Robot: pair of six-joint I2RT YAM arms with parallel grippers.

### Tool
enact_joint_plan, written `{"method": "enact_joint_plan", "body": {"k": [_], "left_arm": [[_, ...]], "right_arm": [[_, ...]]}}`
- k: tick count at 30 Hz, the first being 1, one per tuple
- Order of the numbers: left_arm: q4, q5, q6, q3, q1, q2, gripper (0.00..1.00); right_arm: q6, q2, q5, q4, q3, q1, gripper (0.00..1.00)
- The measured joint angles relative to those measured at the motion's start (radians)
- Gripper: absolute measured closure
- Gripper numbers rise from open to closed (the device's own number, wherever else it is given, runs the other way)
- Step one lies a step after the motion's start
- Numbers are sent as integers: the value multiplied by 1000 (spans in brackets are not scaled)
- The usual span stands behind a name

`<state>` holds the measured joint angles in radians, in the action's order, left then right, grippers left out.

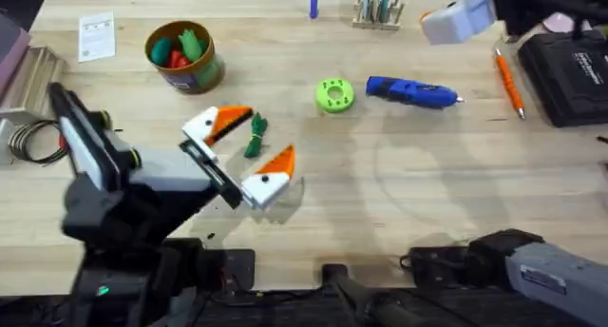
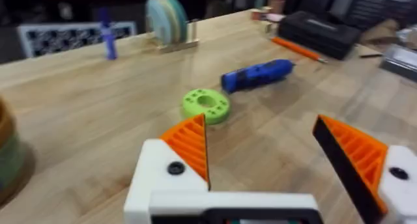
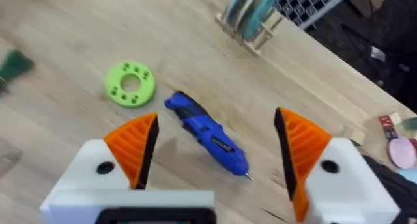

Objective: Pick up the gripper from the table and insert it into the empty holder that is missing its gripper. Then pick up a screw, insert it into the mounting hole, and use the screwdriver to tighten it. Finally, clean up the table by picking up the vegetable and placing it into the bucket.

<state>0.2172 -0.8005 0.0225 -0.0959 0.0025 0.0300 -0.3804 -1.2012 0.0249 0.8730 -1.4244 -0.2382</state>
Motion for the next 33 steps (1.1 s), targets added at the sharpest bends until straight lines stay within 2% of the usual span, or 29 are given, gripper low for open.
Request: {"method": "enact_joint_plan", "body": {"k": [3, 8, 14, 18, 21, 24, 26, 30, 33], "left_arm": [[128, 95, -28, -129, 0, 92, 16], [344, 221, -105, -409, 0, 336, 15], [543, 304, -154, -689, 0, 684, 15], [585, 326, -164, -793, 0, 886, 15], [588, 335, -168, -822, 0, 1003, 15], [627, 377, -173, -841, -7, 1102, 15], [684, 437, -169, -871, -32, 1169, 15], [732, 578, -121, -928, -146, 1296, 15], [728, 633, -69, -953, -231, 1384, 15]], "right_arm": [[54, 59, -36, -18, 53, 0, 10], [126, 125, -58, -68, 253, 0, 10], [224, 270, -65, -204, 498, 0, 10], [266, 397, -67, -248, 602, 0, 10], [281, 467, -68, -248, 670, 0, 10], [288, 496, -68, -229, 716, 0, 10], [293, 497, -68, -218, 729, 0, 10], [298, 497, -68, -219, 734, 0, 10], [299, 497, -68, -219, 734, 0, 10]]}}
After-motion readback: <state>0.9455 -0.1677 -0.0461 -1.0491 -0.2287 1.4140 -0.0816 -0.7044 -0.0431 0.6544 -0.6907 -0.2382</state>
